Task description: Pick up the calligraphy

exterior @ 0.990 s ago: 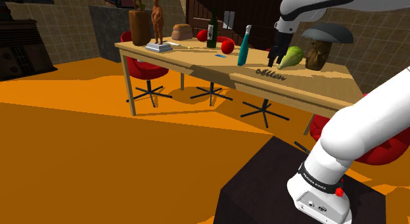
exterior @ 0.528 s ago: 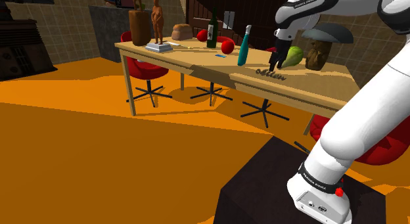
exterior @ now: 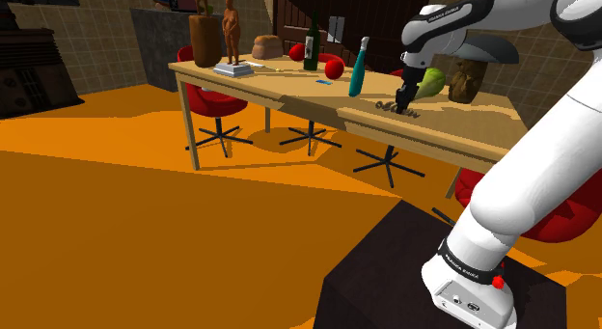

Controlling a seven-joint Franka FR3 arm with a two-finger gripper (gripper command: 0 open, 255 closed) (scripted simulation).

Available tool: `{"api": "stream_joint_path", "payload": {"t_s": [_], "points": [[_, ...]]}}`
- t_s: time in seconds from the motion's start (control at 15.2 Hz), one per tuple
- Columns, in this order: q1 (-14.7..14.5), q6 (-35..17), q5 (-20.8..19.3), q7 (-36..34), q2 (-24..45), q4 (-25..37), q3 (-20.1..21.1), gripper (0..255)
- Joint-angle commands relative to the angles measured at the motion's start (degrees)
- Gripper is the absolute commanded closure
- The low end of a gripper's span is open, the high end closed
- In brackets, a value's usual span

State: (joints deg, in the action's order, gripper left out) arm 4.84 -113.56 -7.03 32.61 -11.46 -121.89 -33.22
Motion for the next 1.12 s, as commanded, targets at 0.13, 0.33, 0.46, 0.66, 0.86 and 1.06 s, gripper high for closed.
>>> {"api": "stream_joint_path", "payload": {"t_s": [0.13, 0.33, 0.46, 0.66, 0.86, 1.06], "points": [[0.0, -0.1, 0.0, 0.0, 0.0, -0.1, 0.0, 255], [0.0, -0.1, 0.0, 0.0, 0.0, -0.1, 0.0, 255], [0.0, -0.1, 0.1, 0.1, 0.1, 0.1, 0.0, 255], [-0.1, 2.3, -0.1, -0.1, -0.4, 1.9, 0.2, 255], [-0.1, 4.6, -0.2, -0.2, -0.8, 3.9, 0.5, 255], [-0.2, 6.9, -0.2, -0.2, -1.0, 6.0, 0.7, 255]]}}
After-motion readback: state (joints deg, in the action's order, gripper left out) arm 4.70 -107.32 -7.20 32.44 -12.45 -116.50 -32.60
